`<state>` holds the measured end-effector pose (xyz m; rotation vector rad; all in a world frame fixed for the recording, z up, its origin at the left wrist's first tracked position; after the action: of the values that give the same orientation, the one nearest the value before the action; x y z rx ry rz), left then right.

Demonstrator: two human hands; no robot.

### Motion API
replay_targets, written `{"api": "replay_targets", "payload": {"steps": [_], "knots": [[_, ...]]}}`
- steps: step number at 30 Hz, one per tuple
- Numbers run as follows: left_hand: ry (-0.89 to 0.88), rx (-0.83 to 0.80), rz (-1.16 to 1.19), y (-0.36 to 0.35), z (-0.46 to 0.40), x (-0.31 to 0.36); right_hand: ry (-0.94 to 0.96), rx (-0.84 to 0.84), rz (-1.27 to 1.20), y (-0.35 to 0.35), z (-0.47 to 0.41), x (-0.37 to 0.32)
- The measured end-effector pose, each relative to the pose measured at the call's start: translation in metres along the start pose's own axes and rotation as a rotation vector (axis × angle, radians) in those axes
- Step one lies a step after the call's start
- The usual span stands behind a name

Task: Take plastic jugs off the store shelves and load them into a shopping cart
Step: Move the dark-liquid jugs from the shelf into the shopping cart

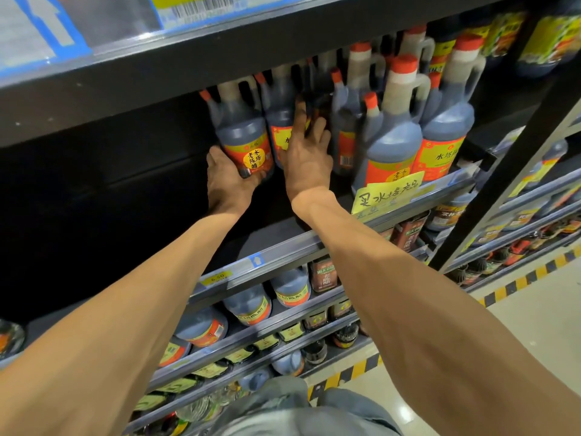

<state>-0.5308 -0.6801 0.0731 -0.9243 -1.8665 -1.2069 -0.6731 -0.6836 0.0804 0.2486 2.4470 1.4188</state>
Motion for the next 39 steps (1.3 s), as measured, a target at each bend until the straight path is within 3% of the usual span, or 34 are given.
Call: {"api": "replay_targets", "payload": {"steps": [8,16,21,27,32,39], "knots": [[-0.016,-0.016,0.001,0.005,-0.001,-0.002,-0.048,0.047,0.036,-0.007,0.002,-0.002],[0.035,-0.123,-0.002,0.016,0.007,0.009,0.052,-0.137,-0.051,0.013,0.011,0.008],[0.115,-0.179,-0.154,0.036,0.032,0.015,0.166,-0.323,-0.042,0.041,0.029,0.024],[0.175,-0.184,-0.252,0.078,0.085,0.027,0.428,-0.342,0.057,0.066,0.063,0.033],[0.044,-0.027,-0.497,0.140,0.150,0.035,0.682,-0.303,0.037,0.095,0.104,0.004],[0.188,0.235,-0.585,0.249,0.265,0.007,1.108,-0.325,-0.127,0.130,0.194,-0.068]]}}
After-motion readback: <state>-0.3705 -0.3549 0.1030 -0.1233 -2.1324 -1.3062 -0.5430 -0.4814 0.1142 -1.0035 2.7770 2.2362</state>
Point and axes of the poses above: each hand's wrist, its own z-axis away from the middle knuckle, its own y-axis out of the back of the hand, x = y × z, the point moved 1 cm from there along -z, towards the middle knuckle, and after that the axes turned 14 degrees about z, right-handed, at the moved point
